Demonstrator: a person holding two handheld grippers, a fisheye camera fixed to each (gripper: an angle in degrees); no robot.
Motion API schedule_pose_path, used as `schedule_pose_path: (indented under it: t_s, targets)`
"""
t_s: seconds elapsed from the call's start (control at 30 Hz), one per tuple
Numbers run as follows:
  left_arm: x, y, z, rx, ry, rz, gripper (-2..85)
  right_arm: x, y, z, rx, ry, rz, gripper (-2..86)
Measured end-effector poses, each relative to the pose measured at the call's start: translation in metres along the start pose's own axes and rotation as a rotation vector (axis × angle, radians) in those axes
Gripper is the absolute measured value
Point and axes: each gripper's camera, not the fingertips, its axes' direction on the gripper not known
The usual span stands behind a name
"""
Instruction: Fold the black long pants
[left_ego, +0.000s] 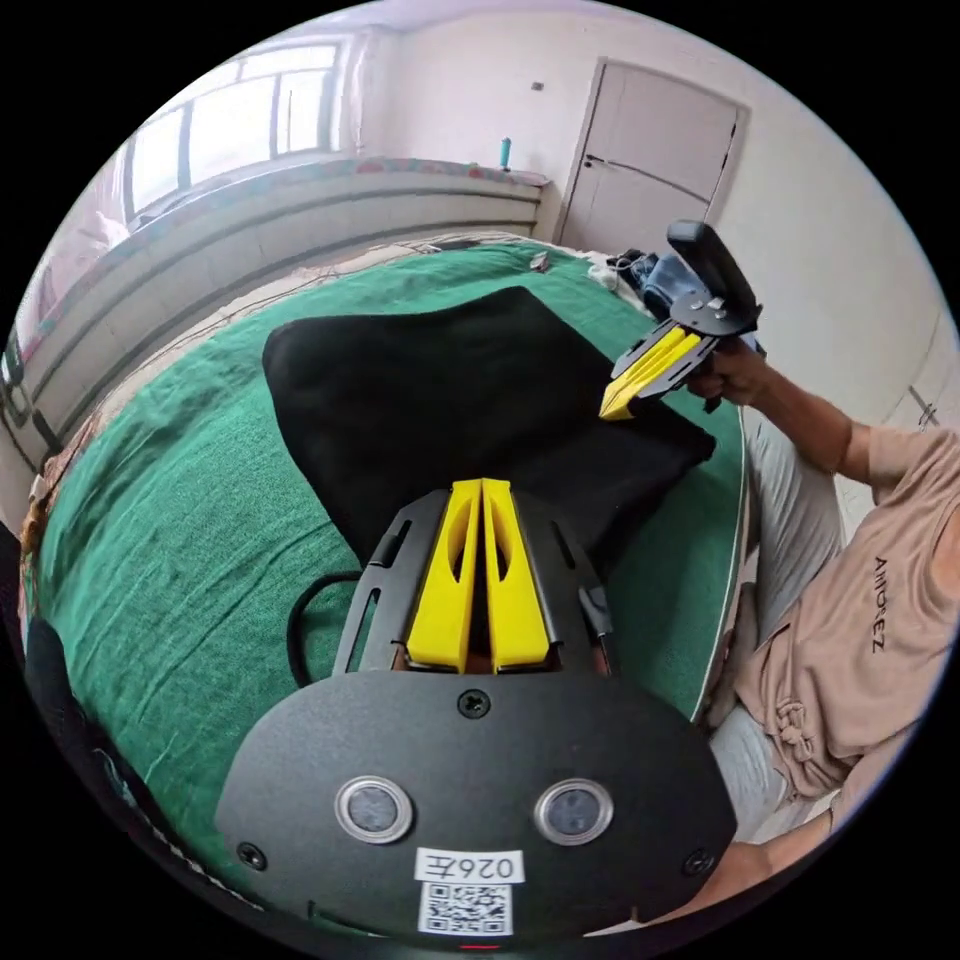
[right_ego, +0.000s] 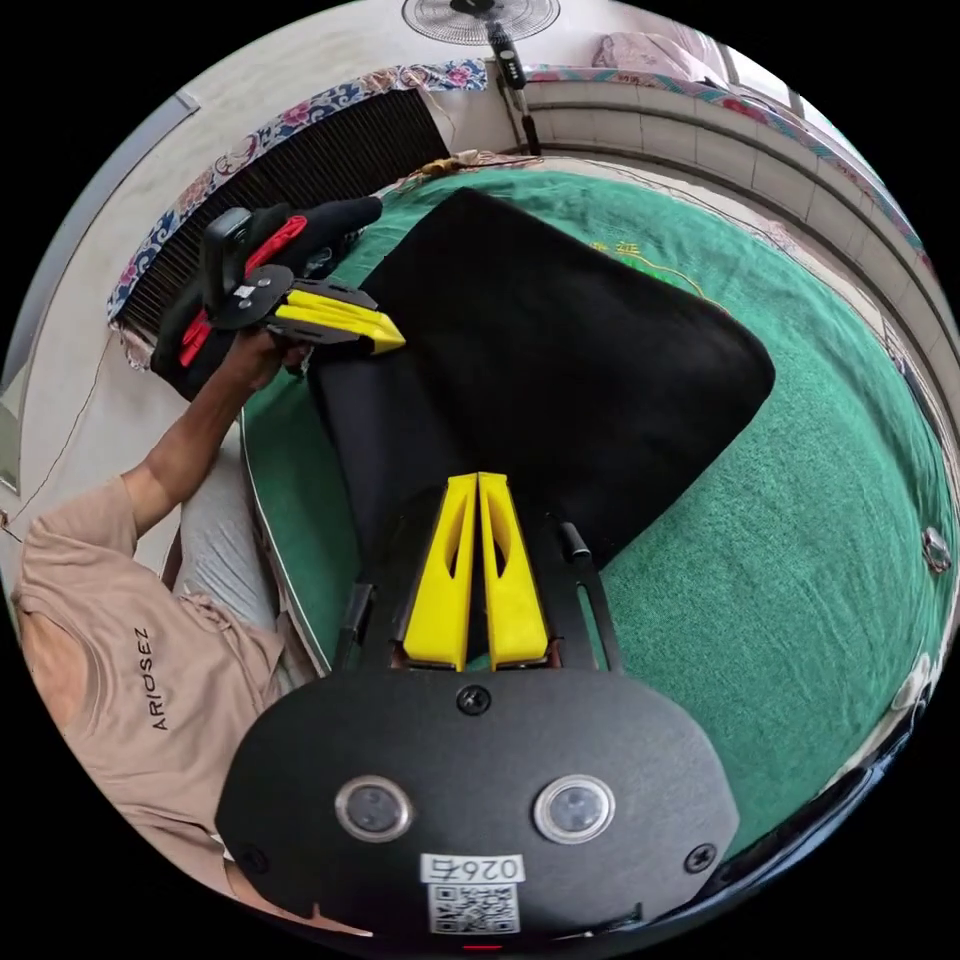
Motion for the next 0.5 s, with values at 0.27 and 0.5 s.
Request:
schedule_pose_path:
  t_s: [0.27, 0.5]
  targets:
    - [0.072, 0.017, 0.011, 0.018, -0.224, 0.301, -1.0, -0.028, -0.004, -0.029, 0.093, 0.207, -0.189, -1.0]
    - [0.054, 0.023, 0.027, -0.138, -0.192, 0.212, -1.0, -0.041, -0.004, 0.035, -0.063, 0.499, -0.357, -1.4]
